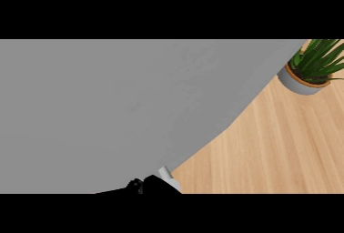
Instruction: Pick up the wine, place it into the cabinet and close the cabinet
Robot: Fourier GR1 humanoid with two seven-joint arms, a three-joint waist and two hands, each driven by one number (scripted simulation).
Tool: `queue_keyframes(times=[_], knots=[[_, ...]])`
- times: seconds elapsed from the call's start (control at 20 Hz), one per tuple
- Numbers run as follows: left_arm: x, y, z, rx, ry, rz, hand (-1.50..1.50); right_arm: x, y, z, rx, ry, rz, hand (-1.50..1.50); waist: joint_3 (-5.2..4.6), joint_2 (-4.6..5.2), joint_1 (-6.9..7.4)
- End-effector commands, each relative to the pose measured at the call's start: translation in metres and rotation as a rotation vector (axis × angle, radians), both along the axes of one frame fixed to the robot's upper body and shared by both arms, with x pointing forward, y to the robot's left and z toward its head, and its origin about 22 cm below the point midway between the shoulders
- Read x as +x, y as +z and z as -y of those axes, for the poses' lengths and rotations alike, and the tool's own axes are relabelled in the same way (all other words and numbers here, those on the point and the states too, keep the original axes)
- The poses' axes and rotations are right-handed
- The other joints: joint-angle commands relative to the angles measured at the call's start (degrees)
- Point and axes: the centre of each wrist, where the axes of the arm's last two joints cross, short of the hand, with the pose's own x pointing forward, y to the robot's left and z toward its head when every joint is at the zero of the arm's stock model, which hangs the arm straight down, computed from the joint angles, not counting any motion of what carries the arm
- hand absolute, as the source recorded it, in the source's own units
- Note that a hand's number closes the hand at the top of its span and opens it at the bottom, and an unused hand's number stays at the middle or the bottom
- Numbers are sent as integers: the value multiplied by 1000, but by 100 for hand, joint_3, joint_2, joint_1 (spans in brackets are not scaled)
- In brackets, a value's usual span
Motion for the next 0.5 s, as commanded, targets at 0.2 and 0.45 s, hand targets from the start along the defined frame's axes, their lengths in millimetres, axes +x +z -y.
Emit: queue_keyframes(times=[0.2, 0.45], knots=[[5, 14, -37, -8, 0, 27, -150, 63, 43, -58, -24, -24, 7, 150, 4, 34, 63], [8, 20, -45, -28, -30, 19, -150, 111, 61, -81, -53, -63, 11, 150, 3, 80, 118]])
